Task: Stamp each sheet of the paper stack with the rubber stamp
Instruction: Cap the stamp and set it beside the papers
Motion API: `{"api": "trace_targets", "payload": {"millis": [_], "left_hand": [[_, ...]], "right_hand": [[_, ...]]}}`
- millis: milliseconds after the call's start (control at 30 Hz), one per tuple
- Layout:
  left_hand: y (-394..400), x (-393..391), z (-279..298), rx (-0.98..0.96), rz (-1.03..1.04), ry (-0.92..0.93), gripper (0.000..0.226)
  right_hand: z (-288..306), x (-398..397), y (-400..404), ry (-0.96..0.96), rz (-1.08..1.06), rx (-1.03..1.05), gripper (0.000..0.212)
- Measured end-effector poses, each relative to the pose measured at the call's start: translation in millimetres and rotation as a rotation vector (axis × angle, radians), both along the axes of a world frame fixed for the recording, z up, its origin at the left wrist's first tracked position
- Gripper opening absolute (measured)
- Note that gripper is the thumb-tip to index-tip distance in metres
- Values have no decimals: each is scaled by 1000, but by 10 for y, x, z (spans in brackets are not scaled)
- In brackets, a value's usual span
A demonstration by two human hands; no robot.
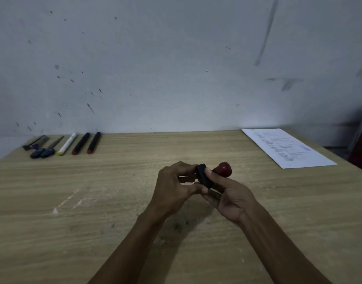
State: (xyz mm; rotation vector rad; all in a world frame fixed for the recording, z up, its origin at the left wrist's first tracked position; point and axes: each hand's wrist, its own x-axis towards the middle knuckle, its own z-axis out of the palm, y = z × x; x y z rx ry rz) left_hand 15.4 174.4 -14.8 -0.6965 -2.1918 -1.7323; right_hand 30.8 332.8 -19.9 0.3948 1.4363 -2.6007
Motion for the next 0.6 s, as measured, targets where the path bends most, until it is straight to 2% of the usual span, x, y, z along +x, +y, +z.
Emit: {"api": "trace_targets", "payload": {"millis": [100,200,300,367,533,600], "left_hand": [[31,5,-34,-39,-10,-33,52],[88,8,-47,-103,4,-48,65],[164,-29,-38,-127,23,-15,44],[228,-64,-16,-125,31,7,39],[404,-206,-25,-141,-19,-24,42],[484,-271,-36,-198,-54,-62,55]], "right_hand": [[45,-2,11,39,-39,79,35],[83,-9,10,98,-97,306,34],[81,-3,-1,179,-156,464,25],[80,-5,30,201,-187,538,23],[105,-43,227,165,-254,740,30],[108,-73,325,145,-292,850,33]]}}
